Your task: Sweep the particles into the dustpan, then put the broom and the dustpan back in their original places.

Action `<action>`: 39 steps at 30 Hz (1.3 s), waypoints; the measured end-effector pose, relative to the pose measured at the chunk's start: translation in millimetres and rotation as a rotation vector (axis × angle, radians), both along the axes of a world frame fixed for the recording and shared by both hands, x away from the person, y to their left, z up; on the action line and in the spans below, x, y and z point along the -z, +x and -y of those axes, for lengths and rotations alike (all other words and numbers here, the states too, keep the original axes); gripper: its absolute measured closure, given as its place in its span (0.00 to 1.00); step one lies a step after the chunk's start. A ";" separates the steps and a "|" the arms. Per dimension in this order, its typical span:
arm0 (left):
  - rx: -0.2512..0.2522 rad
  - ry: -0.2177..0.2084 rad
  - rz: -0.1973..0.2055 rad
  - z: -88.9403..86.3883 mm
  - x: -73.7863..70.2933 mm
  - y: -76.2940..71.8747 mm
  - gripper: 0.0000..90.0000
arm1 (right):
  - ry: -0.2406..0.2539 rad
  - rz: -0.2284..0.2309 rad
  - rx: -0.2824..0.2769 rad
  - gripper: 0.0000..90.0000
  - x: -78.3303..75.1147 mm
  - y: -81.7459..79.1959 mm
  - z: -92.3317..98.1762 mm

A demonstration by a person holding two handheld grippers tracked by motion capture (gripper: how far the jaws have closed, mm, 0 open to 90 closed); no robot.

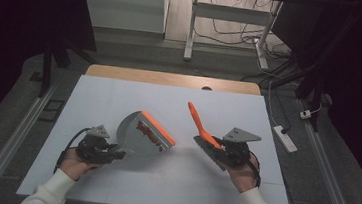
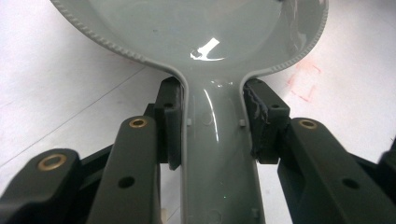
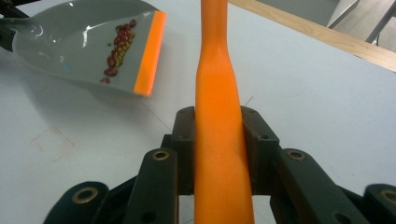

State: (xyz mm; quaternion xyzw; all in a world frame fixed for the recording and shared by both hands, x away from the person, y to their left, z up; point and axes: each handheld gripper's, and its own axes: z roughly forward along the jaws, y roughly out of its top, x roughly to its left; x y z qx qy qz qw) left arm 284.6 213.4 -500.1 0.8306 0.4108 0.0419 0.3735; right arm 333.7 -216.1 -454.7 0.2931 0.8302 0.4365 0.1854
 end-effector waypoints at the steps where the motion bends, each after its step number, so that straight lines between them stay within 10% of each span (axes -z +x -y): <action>1: -0.012 -0.006 0.001 -1.3 0.0 -0.8 0.68 | 0.000 0.001 0.003 0.78 -0.2 -0.9 1.8; 39: -0.326 -0.014 0.030 -28.5 11.7 -25.3 0.68 | 0.013 -0.028 -0.005 0.78 7.1 -27.3 35.4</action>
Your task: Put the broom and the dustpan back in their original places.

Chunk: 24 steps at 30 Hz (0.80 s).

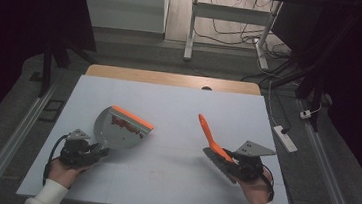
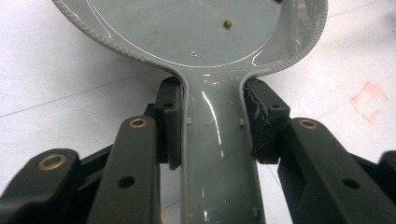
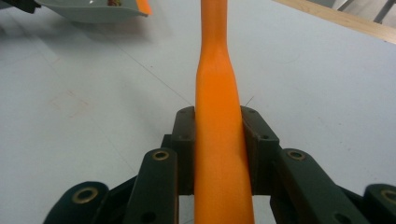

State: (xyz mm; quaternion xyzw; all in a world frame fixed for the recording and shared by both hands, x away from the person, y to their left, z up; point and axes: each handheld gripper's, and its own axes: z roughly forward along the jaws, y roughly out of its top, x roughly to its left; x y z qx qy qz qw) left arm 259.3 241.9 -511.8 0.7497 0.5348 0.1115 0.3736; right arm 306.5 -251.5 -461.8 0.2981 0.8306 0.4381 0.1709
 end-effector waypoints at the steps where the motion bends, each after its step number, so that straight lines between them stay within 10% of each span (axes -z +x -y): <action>1: -0.008 -0.001 -0.002 0.4 0.1 0.1 0.68 | 0.004 -0.004 -0.003 0.78 -0.3 -0.7 0.3; 24: -0.262 0.002 -0.032 19.4 13.0 3.0 0.68 | 0.055 -0.086 -0.011 0.78 1.0 -3.4 7.5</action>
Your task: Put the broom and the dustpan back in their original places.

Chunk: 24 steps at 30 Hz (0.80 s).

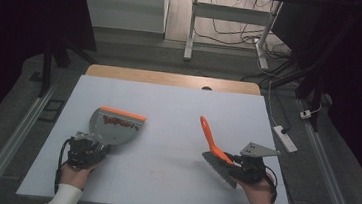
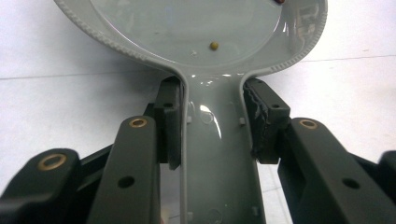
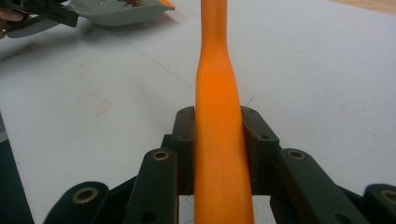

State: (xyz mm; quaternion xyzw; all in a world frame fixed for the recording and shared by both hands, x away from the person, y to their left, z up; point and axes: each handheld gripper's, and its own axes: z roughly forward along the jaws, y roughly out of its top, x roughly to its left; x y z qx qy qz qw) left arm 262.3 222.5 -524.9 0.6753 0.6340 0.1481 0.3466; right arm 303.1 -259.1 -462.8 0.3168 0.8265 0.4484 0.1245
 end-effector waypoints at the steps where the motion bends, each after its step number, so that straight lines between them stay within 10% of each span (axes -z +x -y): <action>1: -0.007 0.001 -0.001 0.3 0.3 -0.2 0.68 | -0.003 0.000 0.000 0.78 0.6 0.0 -0.4; 24: -0.070 -0.006 -0.025 3.3 7.6 3.9 0.68 | -0.050 -0.086 0.079 0.78 22.4 19.0 3.0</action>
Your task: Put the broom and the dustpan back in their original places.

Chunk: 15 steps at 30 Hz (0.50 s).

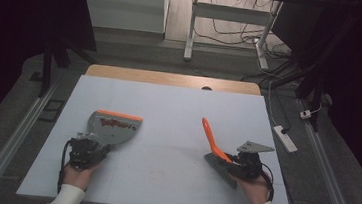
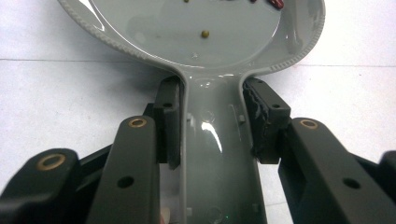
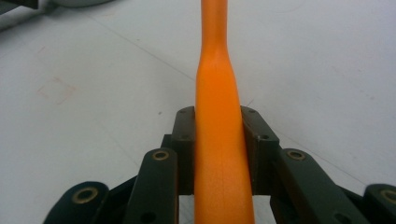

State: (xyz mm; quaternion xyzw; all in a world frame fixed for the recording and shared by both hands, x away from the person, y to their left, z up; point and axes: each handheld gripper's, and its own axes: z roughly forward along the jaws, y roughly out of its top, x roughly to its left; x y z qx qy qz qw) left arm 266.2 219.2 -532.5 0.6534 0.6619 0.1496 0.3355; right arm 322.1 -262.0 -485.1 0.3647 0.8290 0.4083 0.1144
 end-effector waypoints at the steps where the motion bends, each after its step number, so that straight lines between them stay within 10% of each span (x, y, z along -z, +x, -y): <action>1: 0.002 0.000 -0.002 0.2 0.1 0.0 0.68 | 0.003 0.002 0.009 0.77 0.9 1.5 1.4; 15: 0.033 0.000 0.002 1.3 0.6 -1.8 0.61 | -0.038 -0.011 0.095 0.64 16.1 19.6 17.0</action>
